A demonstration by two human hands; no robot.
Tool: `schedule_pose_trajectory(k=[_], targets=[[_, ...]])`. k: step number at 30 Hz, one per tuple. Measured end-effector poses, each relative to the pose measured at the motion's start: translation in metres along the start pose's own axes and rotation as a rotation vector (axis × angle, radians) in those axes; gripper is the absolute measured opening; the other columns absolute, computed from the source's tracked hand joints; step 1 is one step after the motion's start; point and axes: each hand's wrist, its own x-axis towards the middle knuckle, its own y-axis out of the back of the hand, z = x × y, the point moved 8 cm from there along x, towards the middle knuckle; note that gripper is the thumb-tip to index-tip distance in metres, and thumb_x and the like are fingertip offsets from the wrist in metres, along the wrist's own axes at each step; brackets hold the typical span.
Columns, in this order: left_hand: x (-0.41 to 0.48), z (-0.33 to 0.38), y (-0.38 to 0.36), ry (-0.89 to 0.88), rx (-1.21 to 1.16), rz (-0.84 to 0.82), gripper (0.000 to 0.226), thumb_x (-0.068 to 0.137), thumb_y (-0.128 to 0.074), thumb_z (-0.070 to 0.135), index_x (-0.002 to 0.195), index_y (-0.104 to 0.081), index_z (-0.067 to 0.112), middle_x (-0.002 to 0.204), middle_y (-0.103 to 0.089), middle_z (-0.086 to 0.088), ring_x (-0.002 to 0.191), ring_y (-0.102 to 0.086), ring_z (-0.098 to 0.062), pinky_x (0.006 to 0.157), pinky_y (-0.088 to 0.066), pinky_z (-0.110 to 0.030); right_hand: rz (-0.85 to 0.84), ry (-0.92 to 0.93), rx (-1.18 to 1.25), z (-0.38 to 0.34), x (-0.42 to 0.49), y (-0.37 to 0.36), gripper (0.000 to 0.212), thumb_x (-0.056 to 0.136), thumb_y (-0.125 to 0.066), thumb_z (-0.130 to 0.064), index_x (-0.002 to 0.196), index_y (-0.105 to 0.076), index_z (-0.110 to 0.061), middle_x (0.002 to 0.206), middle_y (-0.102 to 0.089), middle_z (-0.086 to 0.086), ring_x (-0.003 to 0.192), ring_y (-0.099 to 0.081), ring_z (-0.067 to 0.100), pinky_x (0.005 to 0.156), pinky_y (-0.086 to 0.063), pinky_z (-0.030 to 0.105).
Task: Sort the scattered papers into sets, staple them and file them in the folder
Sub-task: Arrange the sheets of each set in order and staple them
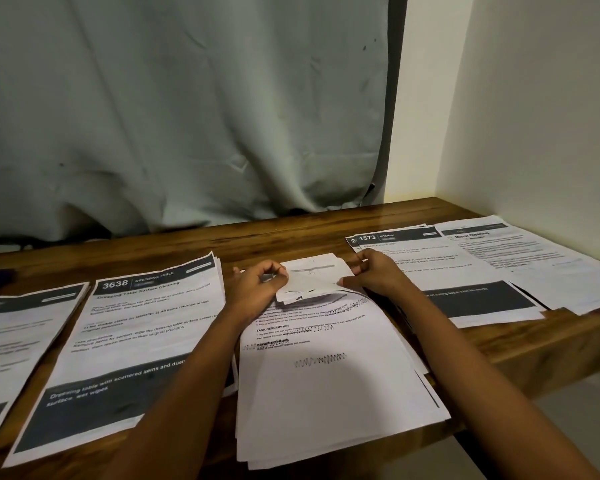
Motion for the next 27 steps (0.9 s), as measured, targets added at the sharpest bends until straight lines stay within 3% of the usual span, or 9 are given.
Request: schedule_pose_trajectory(k=[5,8,11,14,19,22,27], targets=[[0.0,0.002,0.001,-0.001,-0.009,0.008,0.007,0.093,-0.06,0.026,0.089,-0.065,0.026,0.099,-0.067,0.016,0.111,-0.055,-0.01,0.118,0.003,-0.052,0.045,0.053,0.003,-0.005,0.003,0.003,0.029,0.071,-0.083,-0.018,0.089,-0.061,-0.016,0.082,-0.065,0.0,0.076,-0.061,0.014,0.062,-0.047,0.022],[0.001,0.0,0.001,0.015,-0.017,-0.005,0.012,0.093,-0.058,0.026,0.097,-0.061,0.037,0.1,-0.065,0.017,0.115,-0.053,-0.016,0.118,-0.004,-0.053,0.132,0.122,0.008,-0.01,0.002,0.009,0.016,0.075,-0.079,-0.016,0.08,-0.064,-0.018,0.078,-0.067,0.003,0.074,-0.061,0.014,0.07,-0.051,0.026],[0.001,0.001,0.001,0.013,0.011,-0.009,0.023,0.095,-0.055,0.029,0.106,-0.057,0.048,0.116,-0.063,0.012,0.126,-0.046,-0.022,0.117,-0.008,-0.054,0.213,0.183,0.048,-0.015,0.001,0.013,0.01,0.081,-0.075,-0.017,0.082,-0.065,-0.015,0.079,-0.068,0.003,0.072,-0.061,0.011,0.066,-0.05,0.022],[-0.001,0.009,0.003,-0.017,0.09,0.027,0.024,0.097,-0.052,0.029,0.112,-0.063,0.044,0.131,-0.056,0.006,0.128,-0.04,-0.019,0.118,0.0,-0.051,0.311,0.231,0.189,-0.02,-0.002,0.016,0.012,0.084,-0.072,-0.02,0.085,-0.064,-0.01,0.078,-0.063,-0.003,0.072,-0.058,0.008,0.06,-0.044,0.014],[-0.003,0.018,0.003,-0.117,0.218,0.041,0.026,0.099,-0.045,0.033,0.107,-0.068,0.039,0.114,-0.05,0.008,0.122,-0.039,-0.014,0.117,0.008,-0.043,0.504,0.372,0.361,-0.027,-0.013,0.033,0.011,0.088,-0.067,-0.018,0.089,-0.061,-0.008,0.087,-0.065,0.002,0.078,-0.059,0.013,0.065,-0.048,0.019],[-0.004,0.021,0.003,-0.136,0.221,0.038,0.037,0.088,-0.034,0.045,0.099,-0.069,0.04,0.116,-0.049,0.012,0.123,-0.035,-0.01,0.117,0.005,-0.044,0.63,0.485,0.374,-0.037,-0.021,0.055,0.01,0.093,-0.061,-0.019,0.093,-0.056,-0.01,0.085,-0.062,-0.002,0.078,-0.058,0.01,0.064,-0.046,0.015],[-0.002,0.016,-0.001,-0.155,0.291,-0.01,0.041,0.087,-0.024,0.046,0.092,-0.064,0.039,0.126,-0.057,0.009,0.13,-0.037,-0.016,0.117,0.007,-0.044,0.871,0.628,0.403,-0.068,-0.04,0.105,0.007,0.097,-0.051,-0.009,0.097,-0.044,-0.01,0.082,-0.05,-0.008,0.074,-0.051,-0.007,0.067,-0.04,0.007]])
